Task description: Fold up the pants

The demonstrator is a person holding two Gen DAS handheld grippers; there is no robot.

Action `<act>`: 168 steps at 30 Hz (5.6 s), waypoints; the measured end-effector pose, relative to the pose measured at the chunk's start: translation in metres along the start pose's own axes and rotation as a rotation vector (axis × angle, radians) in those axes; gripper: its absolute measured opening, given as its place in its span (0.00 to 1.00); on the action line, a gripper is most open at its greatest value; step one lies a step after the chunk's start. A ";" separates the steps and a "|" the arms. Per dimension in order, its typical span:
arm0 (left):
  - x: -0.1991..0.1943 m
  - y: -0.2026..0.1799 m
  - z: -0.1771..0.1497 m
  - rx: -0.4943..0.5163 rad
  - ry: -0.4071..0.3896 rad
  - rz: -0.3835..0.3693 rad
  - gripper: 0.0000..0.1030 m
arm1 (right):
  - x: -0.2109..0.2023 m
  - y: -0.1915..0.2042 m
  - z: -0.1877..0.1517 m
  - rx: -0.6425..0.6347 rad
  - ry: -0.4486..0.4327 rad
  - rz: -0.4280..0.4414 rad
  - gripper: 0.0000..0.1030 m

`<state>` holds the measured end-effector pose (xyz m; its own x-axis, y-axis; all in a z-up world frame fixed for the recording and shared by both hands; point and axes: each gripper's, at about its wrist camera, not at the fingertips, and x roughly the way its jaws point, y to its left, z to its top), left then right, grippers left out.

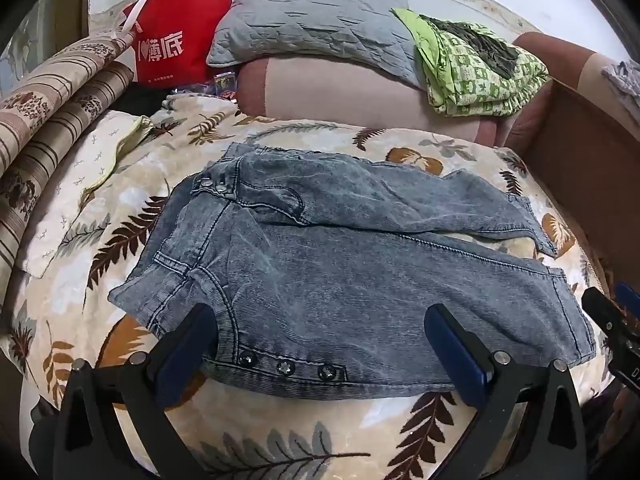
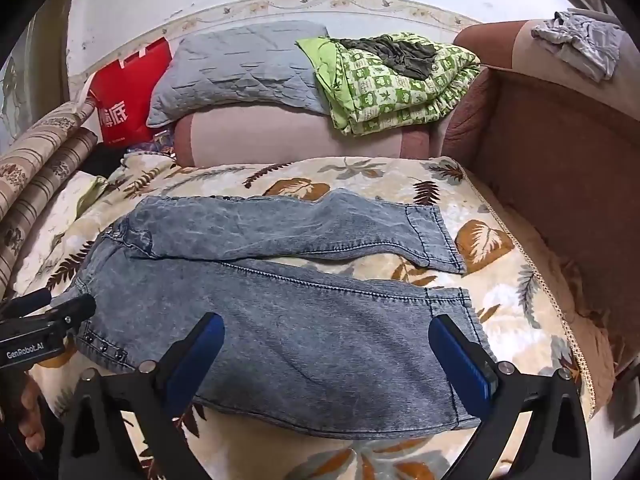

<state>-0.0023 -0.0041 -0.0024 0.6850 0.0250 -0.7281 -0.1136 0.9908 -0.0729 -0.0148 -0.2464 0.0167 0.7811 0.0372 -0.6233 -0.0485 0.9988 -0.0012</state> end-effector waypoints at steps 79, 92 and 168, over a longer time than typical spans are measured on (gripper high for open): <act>0.023 0.101 -0.020 -0.228 0.112 0.019 1.00 | 0.022 -0.040 -0.048 0.338 0.227 0.182 1.00; 0.078 0.168 -0.016 -0.483 0.192 0.117 0.92 | 0.037 -0.182 -0.100 0.950 0.257 0.227 1.00; 0.170 0.138 0.091 -0.223 0.287 0.151 0.25 | 0.233 -0.228 0.047 0.492 0.500 0.090 0.18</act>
<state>0.1642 0.1485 -0.0738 0.4236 0.0987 -0.9005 -0.3730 0.9249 -0.0740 0.2071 -0.4641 -0.0913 0.4020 0.2195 -0.8889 0.2800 0.8949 0.3476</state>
